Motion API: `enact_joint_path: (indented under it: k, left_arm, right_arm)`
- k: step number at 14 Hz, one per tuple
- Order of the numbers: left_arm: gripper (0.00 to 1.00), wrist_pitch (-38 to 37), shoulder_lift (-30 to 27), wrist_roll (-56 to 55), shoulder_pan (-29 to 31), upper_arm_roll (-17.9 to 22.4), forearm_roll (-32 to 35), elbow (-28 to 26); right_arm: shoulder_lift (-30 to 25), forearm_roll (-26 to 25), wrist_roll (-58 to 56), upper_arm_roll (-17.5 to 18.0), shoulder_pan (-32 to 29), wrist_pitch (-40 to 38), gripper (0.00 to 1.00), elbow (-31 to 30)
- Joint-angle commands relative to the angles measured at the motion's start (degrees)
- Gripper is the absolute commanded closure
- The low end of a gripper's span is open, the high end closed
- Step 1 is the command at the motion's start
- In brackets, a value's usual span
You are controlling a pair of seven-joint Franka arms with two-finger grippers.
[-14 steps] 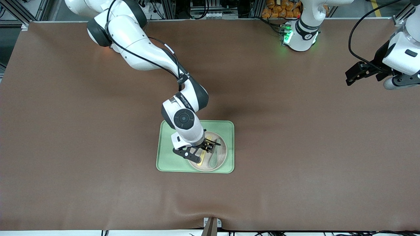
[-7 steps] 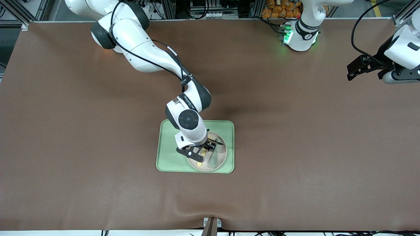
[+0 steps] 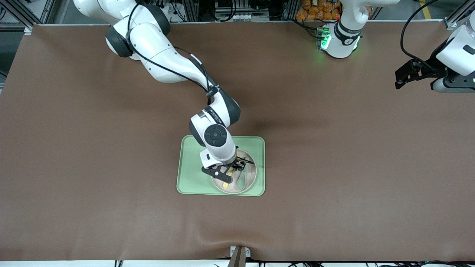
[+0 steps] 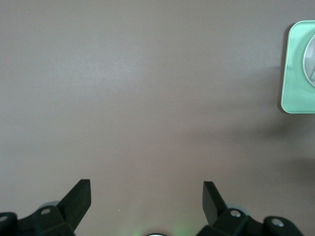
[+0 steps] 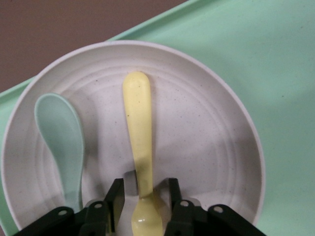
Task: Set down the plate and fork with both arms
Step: 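Lift the fork with the right gripper and move it beside the plate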
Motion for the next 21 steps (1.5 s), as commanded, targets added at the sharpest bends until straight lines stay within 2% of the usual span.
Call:
enact_joint_path:
  k: [1, 5, 6, 7, 12, 13, 15, 16, 17, 19, 21]
  left_arm:
    - [0.00, 0.78, -1.39, 0.09, 0.33, -0.14, -0.90, -1.28]
    - [0.00, 0.78, -1.39, 0.09, 0.33, -0.14, -0.90, -1.37]
    - [0.00, 0.78, -1.39, 0.09, 0.33, -0.14, -0.90, -1.37]
    - [0.00, 0.78, -1.39, 0.09, 0.33, -0.23, -0.90, -1.37]
    - [0.00, 0.78, -1.30, 0.09, 0.24, -0.49, -0.90, -1.37]
    - [0.00, 0.78, -1.30, 0.09, 0.24, -0.49, -0.90, -1.46]
    - [0.00, 0.52, -1.30, 0.09, 0.32, -0.49, -0.90, -1.46]
    - [0.00, 0.52, -1.30, 0.09, 0.33, -0.49, -0.90, -1.54]
    - [0.00, 0.60, -1.12, 0.09, 0.33, -0.49, -0.90, -1.46]
    - [0.00, 0.78, -1.04, 0.09, 0.24, -0.49, -0.98, -1.46]
    - [0.00, 0.78, -1.12, 0.09, 0.33, -0.49, -0.98, -1.46]
  right_arm:
    - [2.10, -0.78, 1.29, -0.67, 0.60, -0.49, 0.69, 3.34]
    - [2.37, -0.78, 1.03, -0.76, 0.51, -0.57, 0.87, 3.25]
    - [2.28, -0.78, 0.94, -0.67, 0.43, -0.75, 0.96, 3.25]
    - [2.28, -0.78, 0.94, -0.58, 0.34, -1.10, 1.00, 3.25]
    - [-0.35, 0.18, 1.03, 0.99, -0.80, -3.38, 1.00, 3.43]
    - [-1.58, 0.27, 0.94, 2.39, -2.20, -4.00, 1.00, 3.43]
    - [-3.78, 0.80, -0.02, 8.35, -7.98, -4.44, 1.00, 3.34]
    - [-4.57, 0.54, -3.33, 11.34, -10.45, -5.49, 1.00, 3.25]
    - [-5.97, 0.54, -7.98, 12.59, -12.73, -6.89, 1.00, 2.91]
    - [-7.47, 0.89, -16.61, 12.78, -15.65, -9.87, 1.00, 1.51]
    - [-9.05, 0.89, -20.58, 12.95, -18.19, -11.03, 1.00, -2.18]
